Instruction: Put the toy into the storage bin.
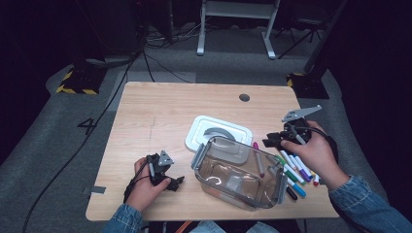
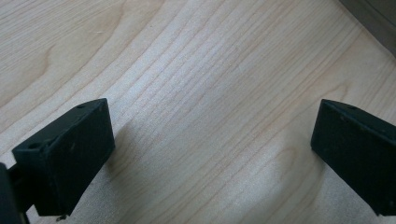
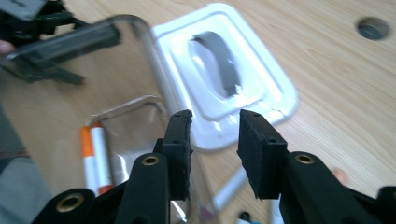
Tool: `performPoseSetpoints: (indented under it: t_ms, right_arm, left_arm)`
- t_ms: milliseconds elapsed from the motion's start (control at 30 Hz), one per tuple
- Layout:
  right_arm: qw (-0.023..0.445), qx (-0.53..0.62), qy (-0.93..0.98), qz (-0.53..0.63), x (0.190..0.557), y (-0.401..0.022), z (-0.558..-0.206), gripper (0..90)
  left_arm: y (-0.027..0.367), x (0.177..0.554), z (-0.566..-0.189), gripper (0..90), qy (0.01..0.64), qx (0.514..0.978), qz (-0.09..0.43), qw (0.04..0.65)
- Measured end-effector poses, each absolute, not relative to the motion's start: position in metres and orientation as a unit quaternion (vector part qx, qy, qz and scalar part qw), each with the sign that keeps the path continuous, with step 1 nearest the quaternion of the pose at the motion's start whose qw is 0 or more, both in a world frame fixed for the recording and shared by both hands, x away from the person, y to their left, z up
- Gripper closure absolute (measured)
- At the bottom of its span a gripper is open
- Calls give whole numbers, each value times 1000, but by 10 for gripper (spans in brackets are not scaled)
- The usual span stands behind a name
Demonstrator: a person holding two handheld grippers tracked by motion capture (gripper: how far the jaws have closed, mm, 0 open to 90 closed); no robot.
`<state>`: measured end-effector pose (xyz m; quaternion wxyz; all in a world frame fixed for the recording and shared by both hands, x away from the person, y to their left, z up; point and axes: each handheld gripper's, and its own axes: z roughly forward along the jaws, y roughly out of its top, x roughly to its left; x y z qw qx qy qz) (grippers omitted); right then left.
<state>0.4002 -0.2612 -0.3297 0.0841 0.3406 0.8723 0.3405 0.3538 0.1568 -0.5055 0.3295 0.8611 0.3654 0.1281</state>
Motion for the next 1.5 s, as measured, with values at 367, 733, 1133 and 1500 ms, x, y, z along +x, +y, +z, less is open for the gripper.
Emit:
performPoseSetpoints:
  t_ms: [367, 733, 1133, 1500]
  right_arm:
    - [99, 430, 842, 310, 414, -331, -361, 656]
    - [85, 492, 820, 280, 422, -377, -409, 658]
    - [84, 525, 815, 229, 422, -394, -448, 672]
    - [78, 541, 812, 204, 428, -392, -467, 734]
  left_arm:
    - [157, 355, -506, 0, 365, 861, 127, 332]
    - [158, 357, -506, 1, 363, 861, 127, 332]
    - [158, 357, -506, 1, 364, 861, 127, 331]
    - [158, 357, -506, 1, 363, 861, 128, 331]
